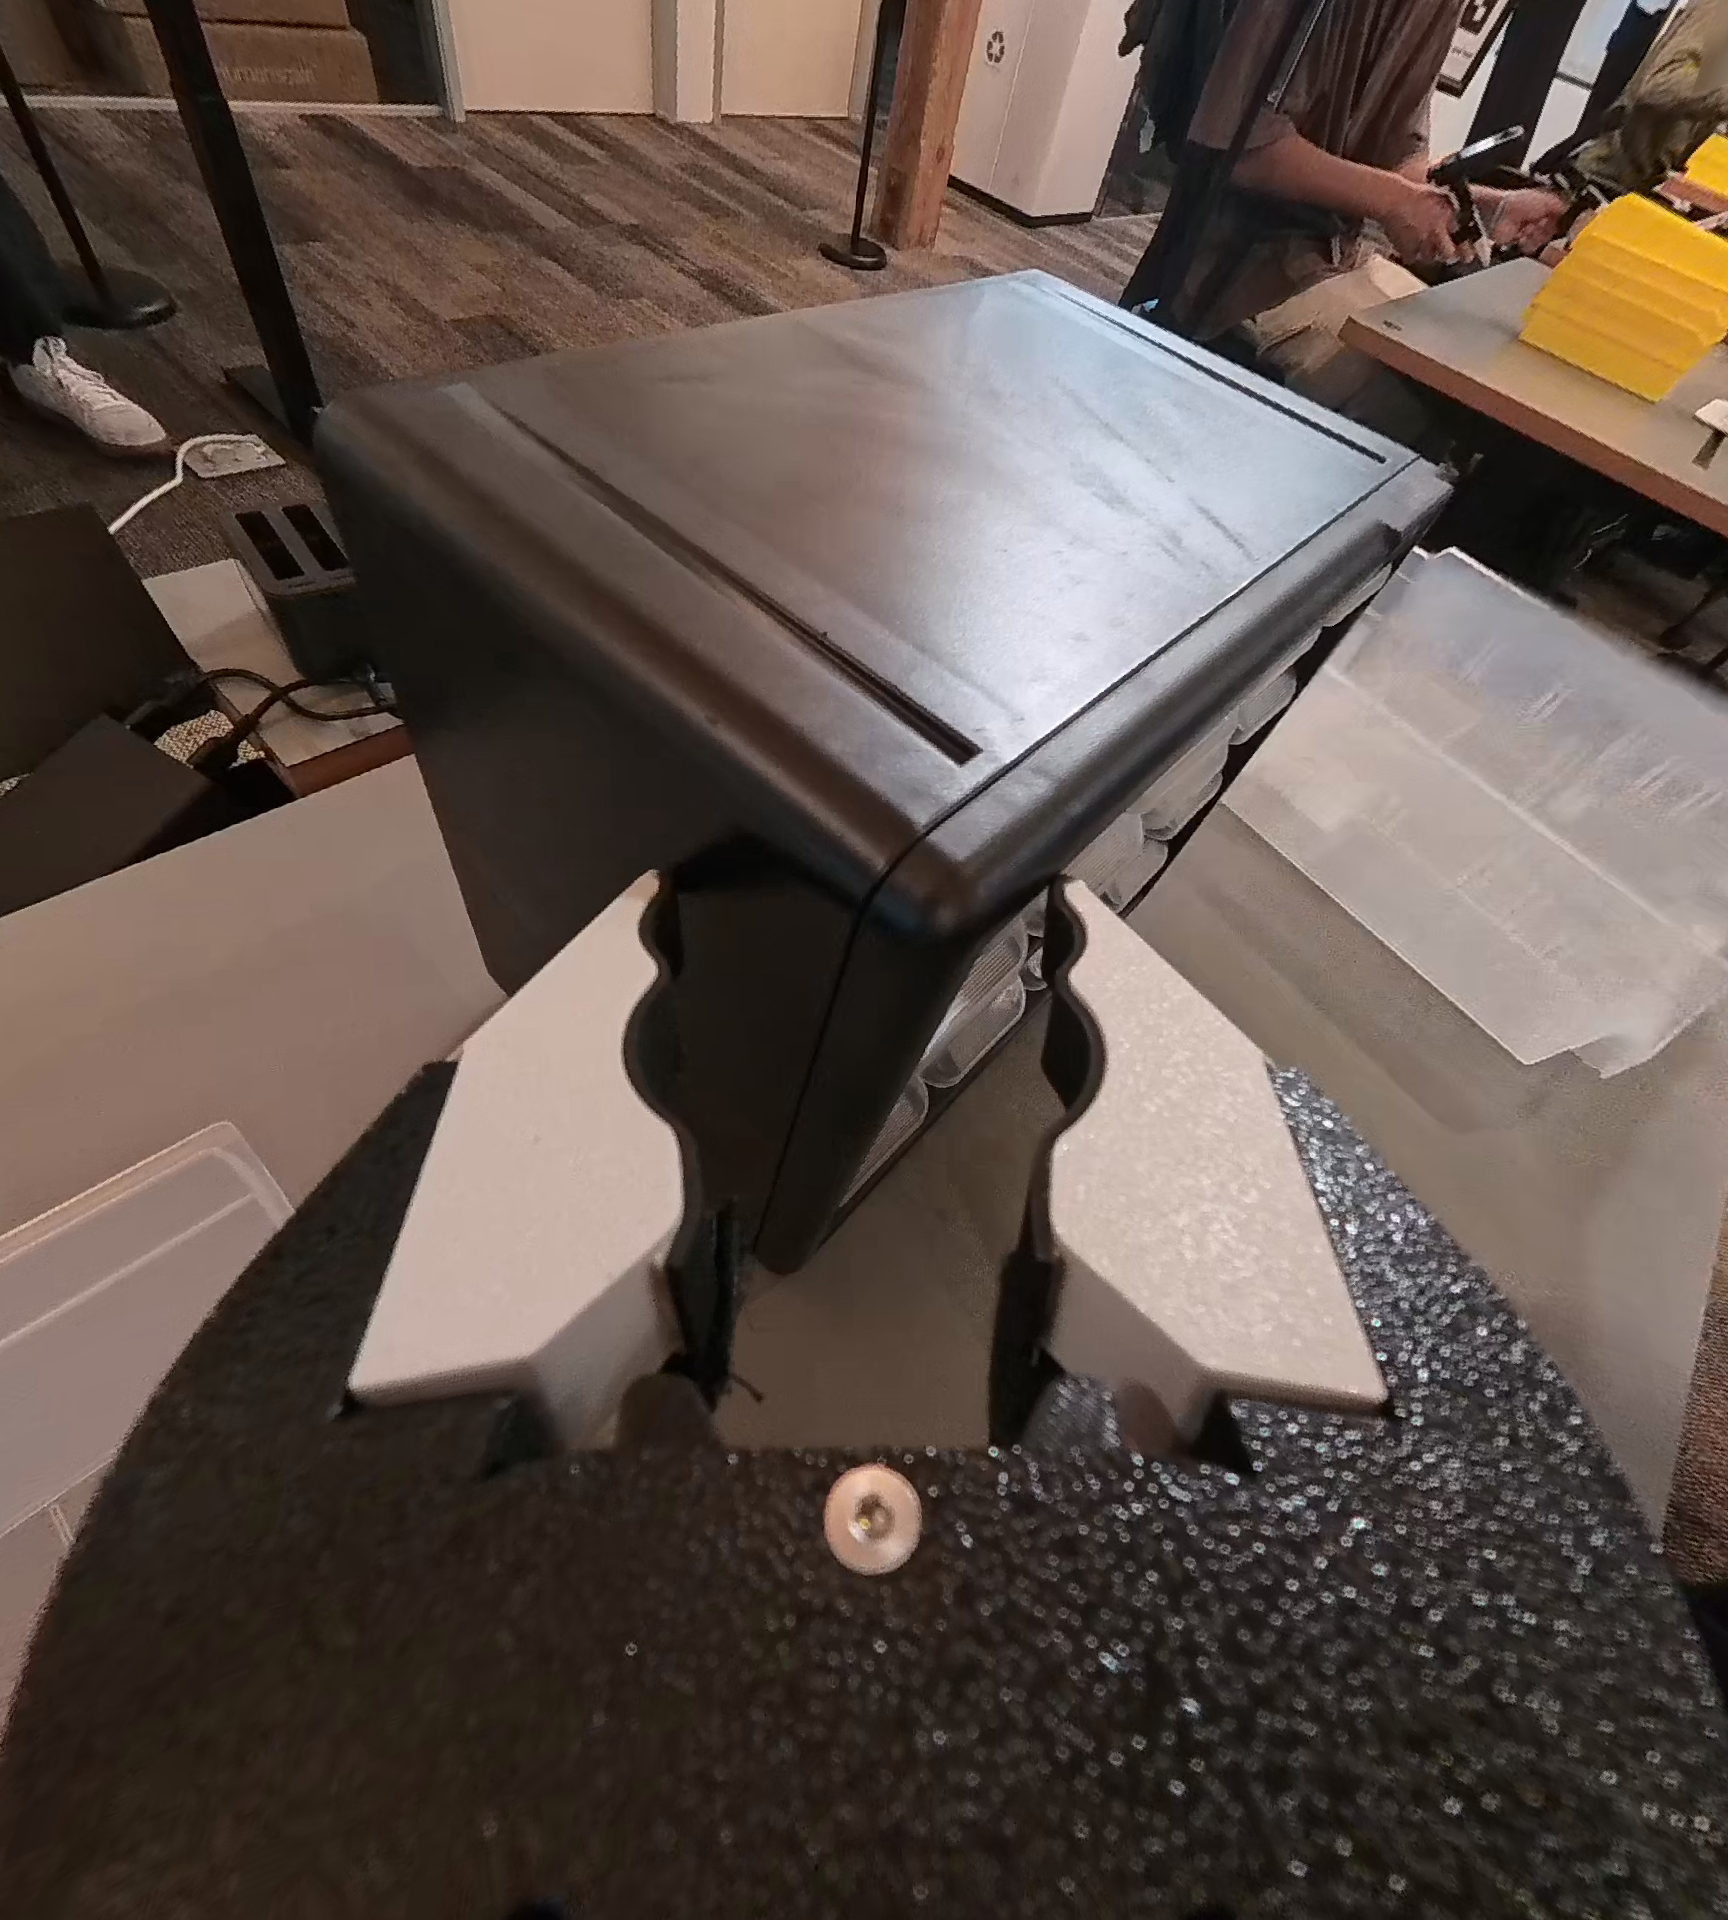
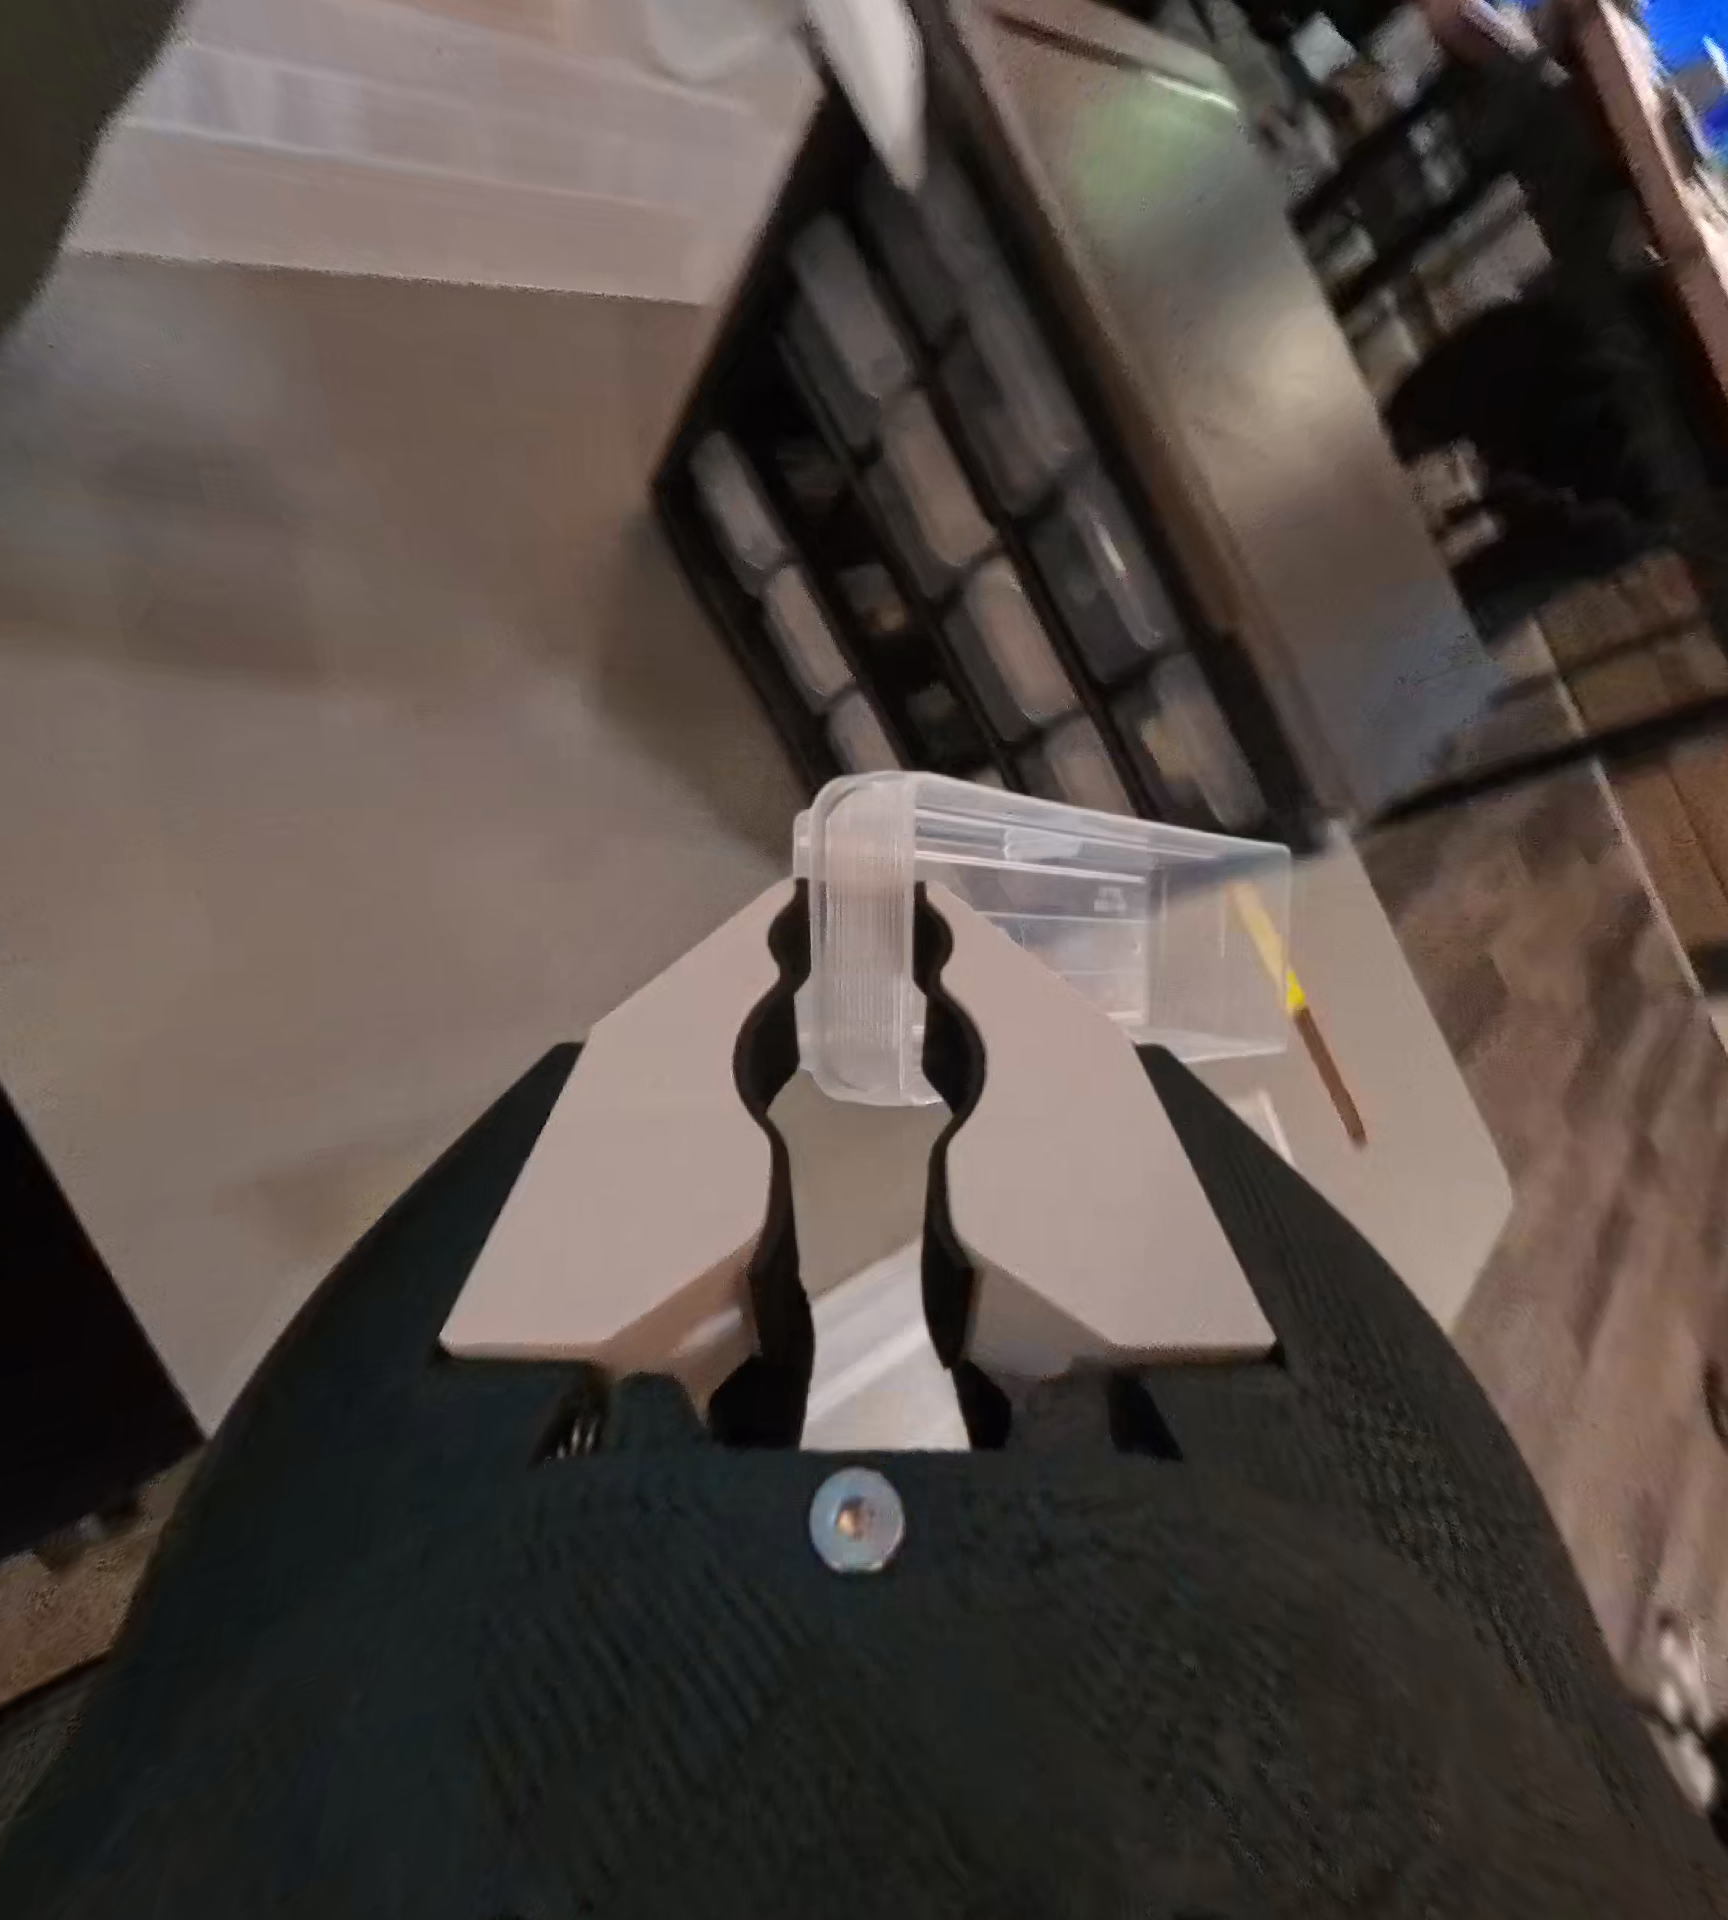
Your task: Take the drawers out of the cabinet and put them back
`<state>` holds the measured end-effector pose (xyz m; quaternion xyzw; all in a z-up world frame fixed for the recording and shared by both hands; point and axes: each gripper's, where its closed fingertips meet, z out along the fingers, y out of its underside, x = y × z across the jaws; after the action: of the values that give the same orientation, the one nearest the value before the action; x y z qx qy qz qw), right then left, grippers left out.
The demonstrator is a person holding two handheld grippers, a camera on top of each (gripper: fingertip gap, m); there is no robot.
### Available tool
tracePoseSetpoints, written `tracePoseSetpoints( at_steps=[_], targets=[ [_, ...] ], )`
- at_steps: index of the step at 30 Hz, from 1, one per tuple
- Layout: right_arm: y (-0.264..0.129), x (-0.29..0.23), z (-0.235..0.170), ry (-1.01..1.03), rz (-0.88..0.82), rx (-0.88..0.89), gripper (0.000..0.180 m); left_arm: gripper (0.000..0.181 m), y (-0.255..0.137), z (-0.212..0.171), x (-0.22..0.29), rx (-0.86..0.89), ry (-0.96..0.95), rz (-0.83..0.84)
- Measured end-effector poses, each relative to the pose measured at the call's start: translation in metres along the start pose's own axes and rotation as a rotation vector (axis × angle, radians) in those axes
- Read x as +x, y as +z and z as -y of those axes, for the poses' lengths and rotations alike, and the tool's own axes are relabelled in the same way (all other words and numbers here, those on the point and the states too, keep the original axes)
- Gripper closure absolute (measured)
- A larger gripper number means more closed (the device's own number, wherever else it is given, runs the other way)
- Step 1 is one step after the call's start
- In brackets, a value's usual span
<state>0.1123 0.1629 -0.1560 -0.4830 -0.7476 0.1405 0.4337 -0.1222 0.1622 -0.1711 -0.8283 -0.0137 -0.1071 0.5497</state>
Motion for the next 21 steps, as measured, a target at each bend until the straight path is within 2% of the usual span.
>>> tracePoseSetpoints(
  at_steps=[2, 5, 8, 10, 15, 21],
  targets=[
    [-0.027, 0.024, -0.018, 0.148, -0.106, -0.042, 0.163, 0.113, 0.000, 0.000, 0.000, 0.000, 0.000, 0.000],
    [-0.055, 0.049, -0.067, 0.401, -0.215, -0.138, 0.163, 0.112, 0.000, 0.000, 0.000, 0.002, 0.000, -0.002],
    [-0.059, 0.049, -0.116, 0.722, -0.198, -0.221, 0.162, 0.112, 0.000, 0.000, 0.000, 0.001, 0.000, -0.002],
    [-0.049, 0.043, -0.142, 0.855, -0.164, -0.270, 0.162, 0.112, 0.000, 0.000, 0.000, 0.000, 0.001, -0.002],
    [-0.020, 0.040, -0.207, 0.951, -0.205, -0.431, 0.163, 0.112, 0.000, 0.000, 0.000, -0.001, 0.002, -0.001],
    [0.007, 0.050, -0.235, 0.965, -0.285, -0.488, 0.163, 0.112, 0.000, -0.001, -0.001, -0.002, 0.003, -0.002]
  ],
)
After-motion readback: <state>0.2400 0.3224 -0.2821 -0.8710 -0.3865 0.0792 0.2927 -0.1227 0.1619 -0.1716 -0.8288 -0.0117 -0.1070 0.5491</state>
